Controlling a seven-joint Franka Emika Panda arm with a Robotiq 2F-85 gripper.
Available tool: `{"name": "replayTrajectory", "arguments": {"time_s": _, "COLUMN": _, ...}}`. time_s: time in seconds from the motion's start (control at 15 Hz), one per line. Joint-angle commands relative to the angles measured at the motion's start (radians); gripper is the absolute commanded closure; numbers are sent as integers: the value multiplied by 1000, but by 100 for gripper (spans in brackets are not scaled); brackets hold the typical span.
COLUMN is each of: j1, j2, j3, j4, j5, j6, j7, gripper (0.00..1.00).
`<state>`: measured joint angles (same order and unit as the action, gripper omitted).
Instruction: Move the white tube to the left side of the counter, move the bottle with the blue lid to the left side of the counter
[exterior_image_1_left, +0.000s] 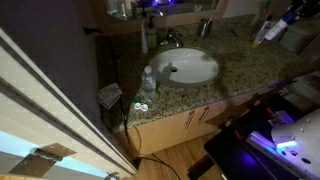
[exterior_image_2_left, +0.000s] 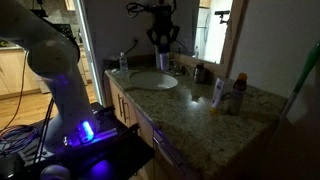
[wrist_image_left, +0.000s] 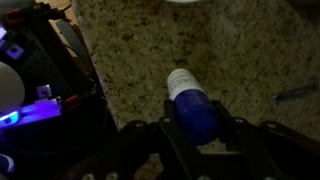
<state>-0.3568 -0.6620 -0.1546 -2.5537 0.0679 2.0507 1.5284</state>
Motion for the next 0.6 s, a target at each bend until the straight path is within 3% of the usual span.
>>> {"name": "replayTrajectory", "arguments": {"time_s": 0.0, "j1": 114, "j2": 29, "j3": 139, "j4": 55, "j5": 50, "j6": -36, "j7": 3, "gripper": 85}}
{"name": "replayTrajectory", "arguments": {"time_s": 0.13, "j1": 194, "j2": 36, "j3": 213, "j4": 118, "j5": 66, "j6": -58, "j7": 6, "gripper": 85}}
{"name": "replayTrajectory", "arguments": {"time_s": 0.2, "j1": 145, "j2": 12, "j3": 179, "j4": 50, "j5": 41, "j6": -14, "j7": 20, "gripper": 60}}
{"name": "replayTrajectory", "arguments": {"time_s": 0.4, "j1": 203, "j2": 12, "j3": 230, "j4": 95, "j5": 48, "j6": -32, "j7": 37, "gripper": 60}}
{"name": "replayTrajectory", "arguments": {"time_s": 0.47, "j1": 202, "j2": 13, "j3": 227, "j4": 97, "j5": 48, "j6": -34, "j7": 35, "gripper": 85}}
{"name": "replayTrajectory", "arguments": {"time_s": 0.53, "j1": 216, "j2": 53, "j3": 221, "j4": 109, "j5": 47, "j6": -34, "j7": -4, "gripper": 85}}
